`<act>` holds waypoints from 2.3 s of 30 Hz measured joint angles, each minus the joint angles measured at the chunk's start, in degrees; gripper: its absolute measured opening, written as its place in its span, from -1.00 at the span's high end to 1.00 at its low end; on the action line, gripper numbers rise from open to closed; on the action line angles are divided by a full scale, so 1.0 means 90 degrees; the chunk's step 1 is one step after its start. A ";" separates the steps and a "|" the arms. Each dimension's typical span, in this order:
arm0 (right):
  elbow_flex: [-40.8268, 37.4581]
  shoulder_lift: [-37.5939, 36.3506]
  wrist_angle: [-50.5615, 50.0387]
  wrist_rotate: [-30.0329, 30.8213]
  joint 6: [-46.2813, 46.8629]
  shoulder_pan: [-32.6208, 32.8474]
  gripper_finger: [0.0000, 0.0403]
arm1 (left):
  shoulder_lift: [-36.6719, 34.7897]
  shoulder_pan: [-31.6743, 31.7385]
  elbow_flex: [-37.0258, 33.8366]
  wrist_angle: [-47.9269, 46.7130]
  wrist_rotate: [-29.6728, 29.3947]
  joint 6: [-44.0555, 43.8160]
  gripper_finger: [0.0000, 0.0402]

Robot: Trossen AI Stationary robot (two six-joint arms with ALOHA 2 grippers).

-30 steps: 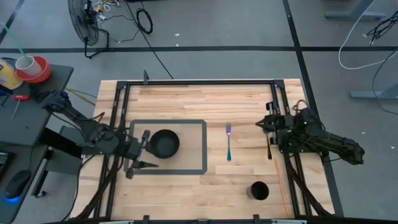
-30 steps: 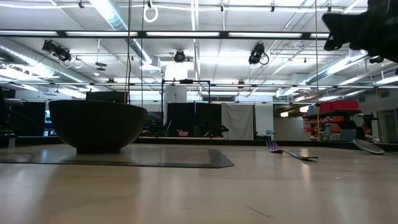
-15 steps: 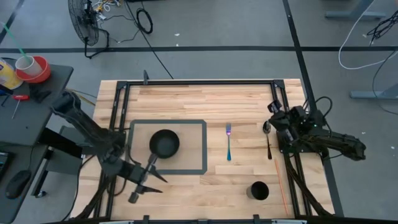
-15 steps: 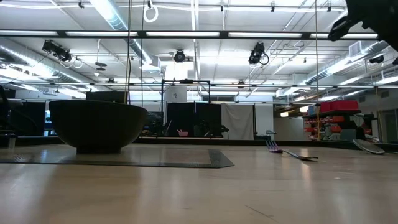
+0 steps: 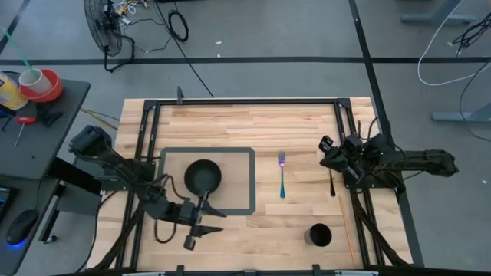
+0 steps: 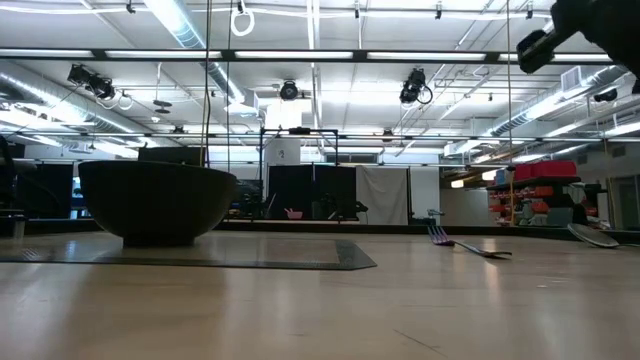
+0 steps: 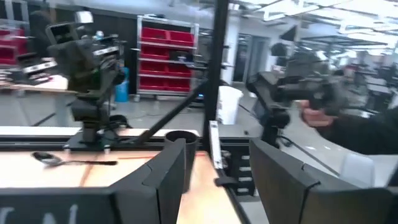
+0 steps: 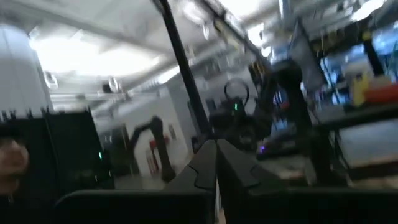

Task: Pick & Place Utensil
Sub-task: Put the black cup on top of the black bowl on the table mat

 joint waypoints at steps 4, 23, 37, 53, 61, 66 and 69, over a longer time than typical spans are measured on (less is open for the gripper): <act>0.0929 0.0448 -0.1708 0.0272 -0.0545 0.0478 0.92 | 0.0519 0.0204 0.0314 0.0204 -0.0079 -0.0137 0.10; 0.4646 0.4178 -0.7703 0.2410 0.0204 0.4484 0.92 | 0.1976 0.0817 0.1819 0.0096 0.0007 -0.0325 0.10; 0.5695 0.5663 -0.8925 0.1417 0.3411 0.6314 0.89 | 0.1976 0.0959 0.1819 -0.0733 0.0100 -0.1163 0.10; 0.5686 0.6552 -0.8863 0.2151 0.3451 0.7094 0.07 | 0.2651 0.1136 0.2553 -0.1227 0.0357 -0.1473 0.10; 0.5683 0.7061 -0.8540 0.2725 0.3715 0.7095 -0.81 | 0.2811 0.1179 0.2713 -0.1482 0.0406 -0.1617 0.10; 0.5683 0.7338 -0.8621 0.3435 0.3450 0.7179 -0.92 | 0.2811 0.1179 0.2713 -0.1495 0.0413 -0.1639 0.10; 0.5683 0.7475 -0.8603 0.3580 0.3366 0.7232 -0.89 | 0.2811 0.1179 0.2713 -0.1490 0.0413 -0.1639 0.10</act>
